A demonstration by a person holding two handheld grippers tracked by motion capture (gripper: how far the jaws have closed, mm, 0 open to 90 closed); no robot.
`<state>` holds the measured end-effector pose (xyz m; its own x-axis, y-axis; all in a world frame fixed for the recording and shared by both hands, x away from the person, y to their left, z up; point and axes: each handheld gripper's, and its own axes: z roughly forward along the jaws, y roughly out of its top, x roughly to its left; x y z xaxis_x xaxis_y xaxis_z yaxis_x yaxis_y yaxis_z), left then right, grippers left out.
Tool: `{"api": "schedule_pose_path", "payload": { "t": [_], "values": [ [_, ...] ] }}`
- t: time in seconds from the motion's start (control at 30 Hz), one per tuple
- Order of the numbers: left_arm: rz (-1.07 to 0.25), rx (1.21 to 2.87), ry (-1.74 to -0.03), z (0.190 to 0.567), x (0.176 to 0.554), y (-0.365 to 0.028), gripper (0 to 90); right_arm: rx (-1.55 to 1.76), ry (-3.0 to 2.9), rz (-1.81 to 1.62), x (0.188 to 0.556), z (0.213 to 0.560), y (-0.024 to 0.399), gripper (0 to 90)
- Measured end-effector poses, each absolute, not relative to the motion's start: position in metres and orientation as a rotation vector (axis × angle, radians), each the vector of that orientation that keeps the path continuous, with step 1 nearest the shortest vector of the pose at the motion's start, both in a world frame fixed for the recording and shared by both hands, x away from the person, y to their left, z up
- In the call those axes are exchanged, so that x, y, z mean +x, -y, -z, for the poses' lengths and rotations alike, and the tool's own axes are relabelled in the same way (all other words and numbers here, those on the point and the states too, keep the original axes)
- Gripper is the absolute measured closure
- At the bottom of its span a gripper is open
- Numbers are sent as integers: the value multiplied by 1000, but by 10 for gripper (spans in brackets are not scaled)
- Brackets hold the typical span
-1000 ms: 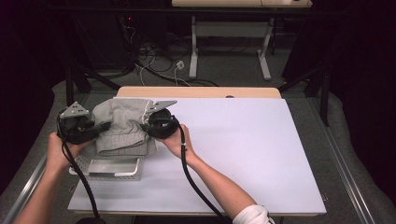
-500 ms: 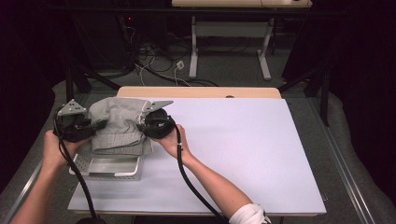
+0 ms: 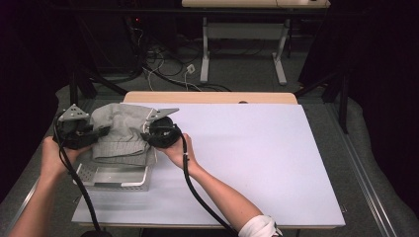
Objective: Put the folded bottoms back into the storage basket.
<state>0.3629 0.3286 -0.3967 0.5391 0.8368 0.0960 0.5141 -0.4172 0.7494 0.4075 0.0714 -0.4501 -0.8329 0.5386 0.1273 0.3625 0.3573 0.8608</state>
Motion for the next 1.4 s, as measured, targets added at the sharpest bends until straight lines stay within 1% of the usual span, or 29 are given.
{"api": "schedule_pose_path", "payload": {
  "t": [0.8,1.4],
  "values": [
    [-671,2132,-1127,395,360,-333,782,834,-2507,-1471,410,465,-92,774],
    [-674,2169,-1134,401,360,-330,787,845,-2567,-1440,414,477,-98,773]
  ]
}}
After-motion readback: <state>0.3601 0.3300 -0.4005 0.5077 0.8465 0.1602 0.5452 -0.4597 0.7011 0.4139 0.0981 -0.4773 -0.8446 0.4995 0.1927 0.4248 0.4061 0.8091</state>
